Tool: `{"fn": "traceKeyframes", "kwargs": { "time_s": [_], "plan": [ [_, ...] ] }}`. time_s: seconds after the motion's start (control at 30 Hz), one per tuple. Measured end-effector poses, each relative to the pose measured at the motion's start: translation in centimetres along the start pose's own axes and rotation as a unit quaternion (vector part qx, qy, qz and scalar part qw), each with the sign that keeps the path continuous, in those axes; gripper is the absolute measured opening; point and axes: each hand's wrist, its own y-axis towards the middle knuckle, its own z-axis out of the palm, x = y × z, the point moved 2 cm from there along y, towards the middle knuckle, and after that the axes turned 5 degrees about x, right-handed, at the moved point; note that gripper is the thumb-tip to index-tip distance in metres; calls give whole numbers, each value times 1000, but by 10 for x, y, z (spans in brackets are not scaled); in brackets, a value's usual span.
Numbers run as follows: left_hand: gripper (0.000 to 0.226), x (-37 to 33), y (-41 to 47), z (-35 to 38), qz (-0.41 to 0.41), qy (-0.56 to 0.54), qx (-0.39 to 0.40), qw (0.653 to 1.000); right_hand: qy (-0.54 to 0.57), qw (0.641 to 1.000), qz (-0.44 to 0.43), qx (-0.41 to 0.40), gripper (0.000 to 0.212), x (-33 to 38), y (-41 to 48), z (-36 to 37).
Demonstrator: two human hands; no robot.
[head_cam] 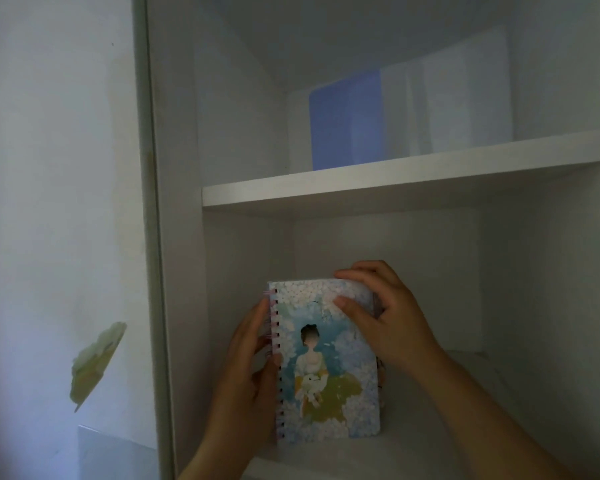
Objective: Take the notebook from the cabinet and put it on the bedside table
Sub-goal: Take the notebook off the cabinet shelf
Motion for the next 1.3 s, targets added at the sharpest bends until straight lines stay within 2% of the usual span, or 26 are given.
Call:
{"fn": "traceKeyframes", "kwargs": {
  "time_s": [0.2,0.43,0.5,0.7,0.83,0.97,1.07,1.17,1.3],
  "plan": [
    [59,-4,-8,-2,-32,-6,21,999,-37,999,-15,-2,51,8,-24,5],
    [65,-25,-19,-7,-21,46,-6,999,2,1000,-24,-1,45,27,-23,-9],
    [55,-36,-25,-10,-13,59,-15,998,17,999,-31,8,44,40,-25,-15],
    [53,-76,-90,-13,-19,137,-66,988,70,992,-47,92,42,72,-59,-18],
    [54,-99,-168,-8,-86,175,-100,976,126,977,-48,168,41,91,-111,-15],
    [74,-130,-265,5,-168,214,-164,948,180,953,-47,241,43,108,-182,-8],
    [60,-157,-343,22,-224,230,-204,925,228,925,-42,300,42,126,-243,4],
    [58,-186,-420,39,-290,249,-235,894,273,892,-23,360,40,150,-306,19],
    [56,-228,-501,55,-372,297,-302,826,321,843,-5,431,42,187,-377,32]
  ]
}}
